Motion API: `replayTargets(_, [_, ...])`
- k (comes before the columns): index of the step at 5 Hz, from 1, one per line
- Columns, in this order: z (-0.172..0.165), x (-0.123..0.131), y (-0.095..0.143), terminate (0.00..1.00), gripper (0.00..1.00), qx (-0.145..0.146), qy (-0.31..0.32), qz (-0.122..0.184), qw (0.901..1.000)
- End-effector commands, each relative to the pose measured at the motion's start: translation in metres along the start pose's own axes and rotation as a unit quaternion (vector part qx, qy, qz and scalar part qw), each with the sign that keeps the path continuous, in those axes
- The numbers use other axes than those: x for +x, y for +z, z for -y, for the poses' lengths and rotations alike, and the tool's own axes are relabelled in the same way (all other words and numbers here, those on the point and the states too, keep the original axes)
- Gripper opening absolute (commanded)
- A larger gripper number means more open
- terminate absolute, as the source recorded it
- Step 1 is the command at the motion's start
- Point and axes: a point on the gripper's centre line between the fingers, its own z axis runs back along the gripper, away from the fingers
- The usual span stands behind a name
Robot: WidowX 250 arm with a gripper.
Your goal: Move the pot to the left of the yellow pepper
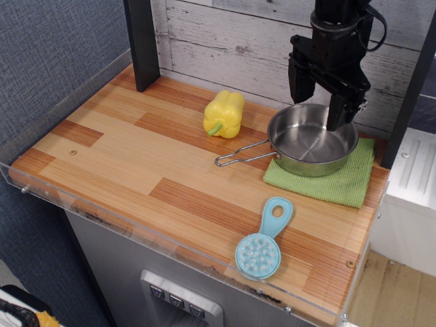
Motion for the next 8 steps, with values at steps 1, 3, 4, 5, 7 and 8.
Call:
replayTargets(1, [0.022, 0.002, 0.005, 0.0, 1.0, -0.001, -0.017, 0.022, 0.9996])
replayTargets(3, [0.034, -0.011, -0.014, 0.0, 1.0, 0.001, -0.015, -0.012, 0.9998])
replayTargets(4, [0.033, -0.012, -0.024, 0.0, 1.0, 0.004, -0.012, -0.033, 0.9994])
replayTargets(5, [0.032, -0.013, -0.031, 0.0, 1.0, 0.003, -0.011, -0.044, 0.999])
replayTargets(7, [0.033, -0.013, -0.03, 0.0, 0.0, 0.008, -0.014, -0.043, 0.9989])
replayTargets(8, [0.035, -0.012, -0.029, 0.0, 0.0, 0.011, -0.016, -0.044, 0.9988])
